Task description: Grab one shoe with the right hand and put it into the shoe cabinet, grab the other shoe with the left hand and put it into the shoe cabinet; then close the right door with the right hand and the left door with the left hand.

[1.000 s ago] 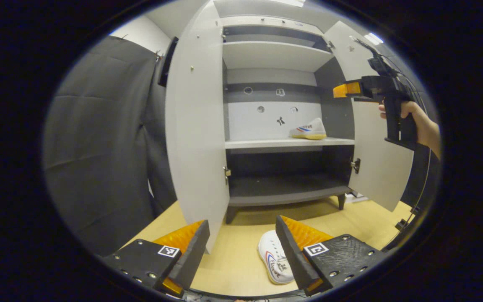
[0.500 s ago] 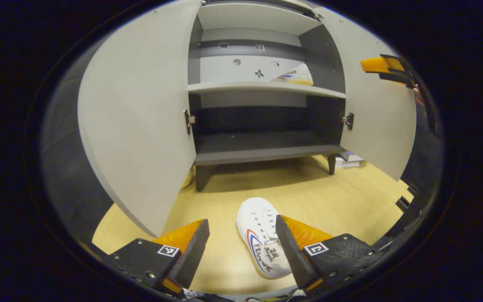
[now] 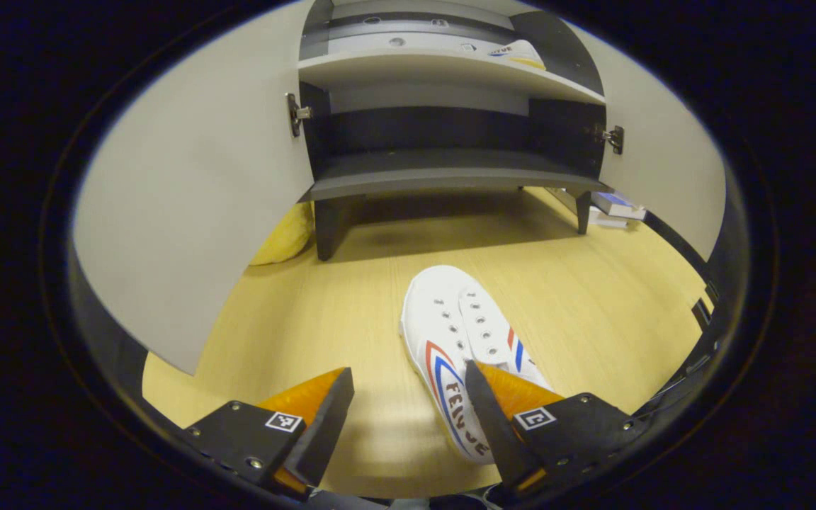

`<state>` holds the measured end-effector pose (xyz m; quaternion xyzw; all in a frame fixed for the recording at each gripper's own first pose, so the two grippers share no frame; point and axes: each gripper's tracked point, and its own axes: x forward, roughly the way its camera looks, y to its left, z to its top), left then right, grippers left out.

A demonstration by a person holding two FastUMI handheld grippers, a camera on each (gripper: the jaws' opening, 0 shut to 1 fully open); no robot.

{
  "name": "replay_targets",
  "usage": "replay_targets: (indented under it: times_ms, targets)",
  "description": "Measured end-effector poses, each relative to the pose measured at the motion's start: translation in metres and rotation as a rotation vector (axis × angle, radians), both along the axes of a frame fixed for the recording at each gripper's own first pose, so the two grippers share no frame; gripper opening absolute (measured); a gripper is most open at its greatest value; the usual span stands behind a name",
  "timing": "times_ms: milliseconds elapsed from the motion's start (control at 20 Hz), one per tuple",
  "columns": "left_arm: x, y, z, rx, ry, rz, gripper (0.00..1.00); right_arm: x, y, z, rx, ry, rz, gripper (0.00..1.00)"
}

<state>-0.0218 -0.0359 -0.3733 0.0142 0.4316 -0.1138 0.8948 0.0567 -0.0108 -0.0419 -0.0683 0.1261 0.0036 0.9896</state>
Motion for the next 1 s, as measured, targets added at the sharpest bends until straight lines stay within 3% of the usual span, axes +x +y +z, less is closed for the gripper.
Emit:
replay_targets:
  times_ms: [300, 350, 500, 600, 750, 800, 850, 1000]
  targets:
    - [-0.008, -0.013, -0.020, -0.036, 0.112, -0.003, 0.90, -0.008, 0.001, -0.013, 0.000, 0.038, 0.002, 0.97]
    - [-0.008, -0.014, -0.020, -0.040, 0.110, -0.004, 0.81, -0.008, 0.001, -0.015, -0.002, 0.042, 0.002, 0.97]
    - [-0.010, -0.026, -0.020, -0.073, 0.123, -0.019, 0.68, -0.011, 0.003, -0.019, -0.009, 0.055, 0.005, 0.97]
    - [-0.012, -0.030, -0.020, -0.068, 0.136, -0.022, 0.41, -0.013, 0.005, -0.019, -0.004, 0.056, 0.010, 0.98]
    - [-0.011, -0.028, -0.021, -0.051, 0.150, 0.019, 0.24, -0.017, 0.009, -0.025, 0.000, 0.069, 0.026, 0.98]
    - [-0.010, -0.025, -0.019, -0.059, 0.145, 0.038, 0.23, -0.019, 0.009, -0.028, 0.001, 0.078, 0.030, 0.98]
    - [-0.007, -0.023, -0.020, -0.062, 0.143, 0.059, 0.14, -0.020, 0.009, -0.031, 0.003, 0.086, 0.031, 0.98]
    - [-0.006, -0.021, -0.018, -0.076, 0.127, 0.049, 0.02, -0.026, 0.011, -0.035, 0.020, 0.097, 0.031, 0.98]
